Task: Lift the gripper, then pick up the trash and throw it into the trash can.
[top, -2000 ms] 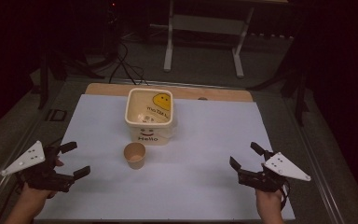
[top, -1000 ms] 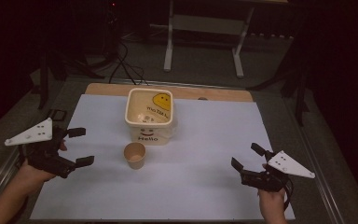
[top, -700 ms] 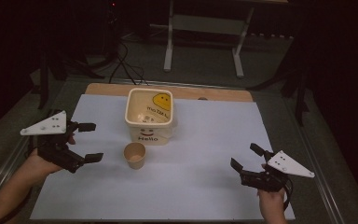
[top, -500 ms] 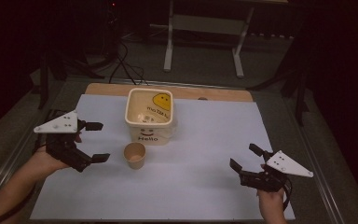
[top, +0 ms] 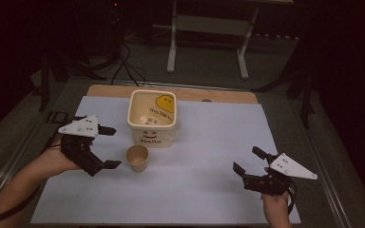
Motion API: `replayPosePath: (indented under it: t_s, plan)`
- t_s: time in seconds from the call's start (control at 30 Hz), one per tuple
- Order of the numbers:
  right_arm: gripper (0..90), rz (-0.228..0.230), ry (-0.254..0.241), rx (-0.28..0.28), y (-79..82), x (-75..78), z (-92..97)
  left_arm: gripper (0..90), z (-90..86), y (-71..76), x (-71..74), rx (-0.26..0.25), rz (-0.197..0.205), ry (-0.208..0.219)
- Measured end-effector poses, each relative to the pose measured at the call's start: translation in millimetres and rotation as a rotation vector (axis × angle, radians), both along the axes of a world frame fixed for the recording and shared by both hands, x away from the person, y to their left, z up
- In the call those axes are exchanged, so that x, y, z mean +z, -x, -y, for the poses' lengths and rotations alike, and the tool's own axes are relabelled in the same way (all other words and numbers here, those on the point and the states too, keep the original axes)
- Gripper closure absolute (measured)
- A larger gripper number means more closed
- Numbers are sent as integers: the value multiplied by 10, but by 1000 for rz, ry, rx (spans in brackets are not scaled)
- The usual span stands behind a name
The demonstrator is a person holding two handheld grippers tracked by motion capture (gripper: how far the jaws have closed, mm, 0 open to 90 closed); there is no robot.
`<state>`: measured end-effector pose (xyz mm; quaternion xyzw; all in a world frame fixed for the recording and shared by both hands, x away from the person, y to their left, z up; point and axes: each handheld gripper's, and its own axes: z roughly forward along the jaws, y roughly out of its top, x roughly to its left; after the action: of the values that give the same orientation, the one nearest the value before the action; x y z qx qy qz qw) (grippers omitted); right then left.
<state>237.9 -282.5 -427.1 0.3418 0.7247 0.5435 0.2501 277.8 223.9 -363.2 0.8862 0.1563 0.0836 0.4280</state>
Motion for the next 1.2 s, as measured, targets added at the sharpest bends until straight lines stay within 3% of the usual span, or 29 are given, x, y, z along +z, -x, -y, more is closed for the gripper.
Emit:
replayPosePath:
  t_s: [0.33, 0.53, 0.57, 0.93, 1.2]
  plan:
    - [112, -9, 3, 10, -8, -6, -9, 14, 167, -30, 64, -40, 17, -128]
    - [112, -12, 0, 15, -6, -5, -8, 14, 258, -43, 84, -63, 20, -171]
    - [112, -10, 2, 13, -5, -2, -9, 14, 297, -49, 85, -77, 19, -196]
    - [112, 10, 8, 25, 8, 5, -16, 23, 460, -105, 0, -116, -6, -263]
    - [112, 12, 7, 31, 16, 8, -18, 125, 581, -177, -173, -149, -25, -330]
